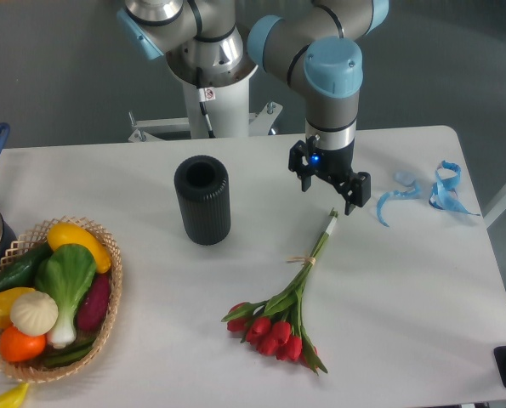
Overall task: Pick up the flowers from the table
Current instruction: 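Lower the open gripper onto the tulip stems near the tie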
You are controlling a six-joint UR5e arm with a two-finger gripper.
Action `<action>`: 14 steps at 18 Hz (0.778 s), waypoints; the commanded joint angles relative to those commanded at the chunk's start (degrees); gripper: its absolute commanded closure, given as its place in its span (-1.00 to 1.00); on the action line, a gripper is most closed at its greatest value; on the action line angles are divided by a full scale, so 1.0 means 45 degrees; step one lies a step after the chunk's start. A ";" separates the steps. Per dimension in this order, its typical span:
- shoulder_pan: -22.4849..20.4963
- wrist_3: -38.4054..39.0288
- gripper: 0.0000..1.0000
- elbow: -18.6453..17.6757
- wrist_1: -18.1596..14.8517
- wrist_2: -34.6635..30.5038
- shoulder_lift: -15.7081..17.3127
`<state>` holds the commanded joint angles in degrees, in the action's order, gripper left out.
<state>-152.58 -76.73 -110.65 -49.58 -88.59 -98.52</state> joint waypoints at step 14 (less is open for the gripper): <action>0.1444 0.2578 -1.00 0.0916 0.2599 -0.0078 -0.2928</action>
<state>-146.08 -65.13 -106.53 -37.88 -88.94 -111.70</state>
